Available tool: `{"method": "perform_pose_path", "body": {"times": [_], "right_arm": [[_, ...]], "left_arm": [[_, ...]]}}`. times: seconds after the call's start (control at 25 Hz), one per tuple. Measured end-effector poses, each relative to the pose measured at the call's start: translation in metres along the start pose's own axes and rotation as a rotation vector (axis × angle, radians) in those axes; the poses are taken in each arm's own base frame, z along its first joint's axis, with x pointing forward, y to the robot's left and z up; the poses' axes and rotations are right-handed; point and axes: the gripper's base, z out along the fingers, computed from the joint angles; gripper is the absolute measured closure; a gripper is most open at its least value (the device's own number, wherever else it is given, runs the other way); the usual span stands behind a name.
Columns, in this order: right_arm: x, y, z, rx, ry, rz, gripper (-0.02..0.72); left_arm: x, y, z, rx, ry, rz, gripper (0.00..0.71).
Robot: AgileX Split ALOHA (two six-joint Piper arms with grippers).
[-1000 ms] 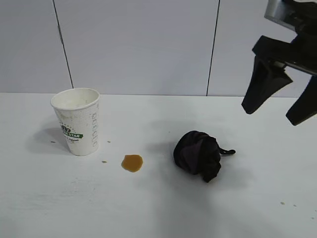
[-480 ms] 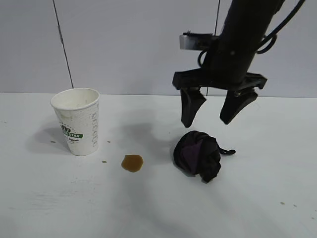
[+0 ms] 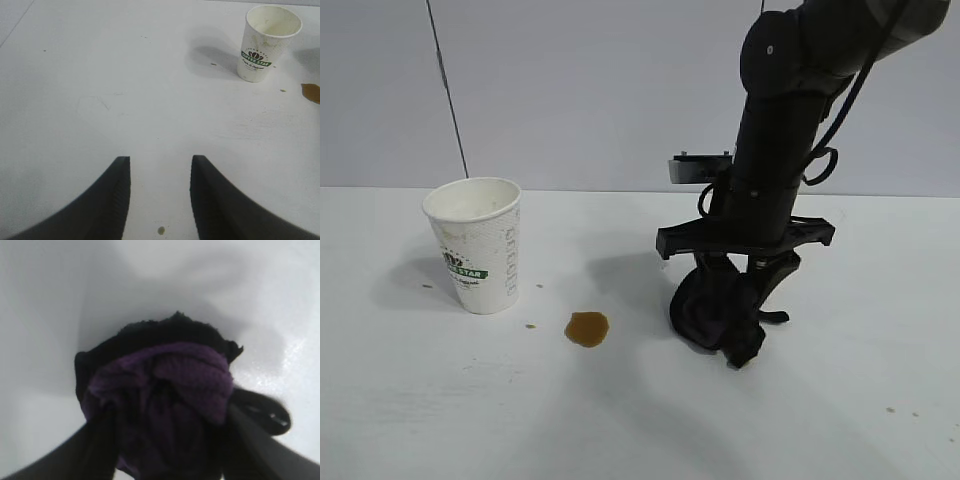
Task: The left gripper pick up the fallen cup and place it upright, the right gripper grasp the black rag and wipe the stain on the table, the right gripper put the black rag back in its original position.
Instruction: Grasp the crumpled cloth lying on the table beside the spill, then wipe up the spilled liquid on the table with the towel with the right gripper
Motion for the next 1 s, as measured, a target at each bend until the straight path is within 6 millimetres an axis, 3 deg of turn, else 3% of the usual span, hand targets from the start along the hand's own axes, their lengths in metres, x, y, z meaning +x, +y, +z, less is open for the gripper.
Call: {"method": "perform_pose_path", "body": {"times": [0.12,0.32,0.56,0.8,1.0], "right_arm": [[-0.004,0.0,-0.006,0.0,-0.014,-0.003,0.625],[-0.022,0.015,-0.043,-0.011,-0.093,-0.036,0.625],[-0.028,0.087,-0.066,-0.059,-0.169,-0.178,0.625],[-0.023,0.117,-0.06,-0.085,-0.181,-0.18,0.625],[-0.023,0.126,-0.036,-0.085,-0.153,-0.156,0.625]], "left_arm": [[0.0,0.0,0.0,0.0,0.0,0.0,0.421],[0.0,0.0,0.0,0.0,0.0,0.0,0.421],[0.0,0.0,0.0,0.0,0.0,0.0,0.421],[0.0,0.0,0.0,0.0,0.0,0.0,0.421],[0.0,0.0,0.0,0.0,0.0,0.0,0.421]]}}
